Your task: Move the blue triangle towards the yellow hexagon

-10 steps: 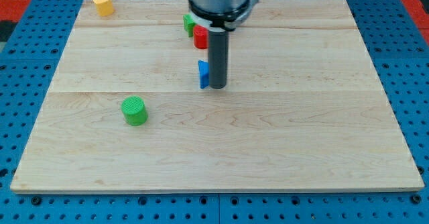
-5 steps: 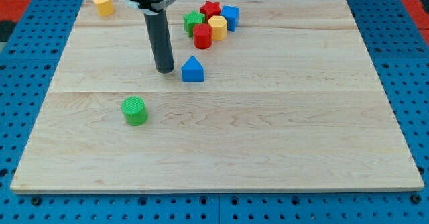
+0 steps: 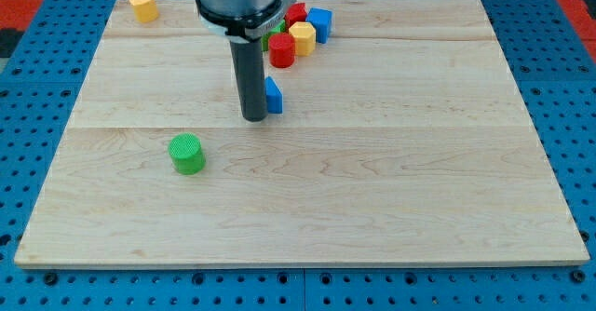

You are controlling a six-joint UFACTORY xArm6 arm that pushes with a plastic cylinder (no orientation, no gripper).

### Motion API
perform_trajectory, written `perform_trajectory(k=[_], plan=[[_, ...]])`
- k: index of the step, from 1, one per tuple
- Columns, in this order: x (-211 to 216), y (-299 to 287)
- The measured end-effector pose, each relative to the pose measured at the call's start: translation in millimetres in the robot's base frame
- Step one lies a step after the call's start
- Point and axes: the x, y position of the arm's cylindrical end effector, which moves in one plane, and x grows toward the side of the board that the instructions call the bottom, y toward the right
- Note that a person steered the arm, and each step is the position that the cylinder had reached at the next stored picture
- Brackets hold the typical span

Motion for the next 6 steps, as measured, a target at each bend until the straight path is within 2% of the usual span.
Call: perform_trajectory(k=[2, 3, 6], plan=[[-44.3, 14.2], [-51.5, 28.4], [-37.1, 69.2]])
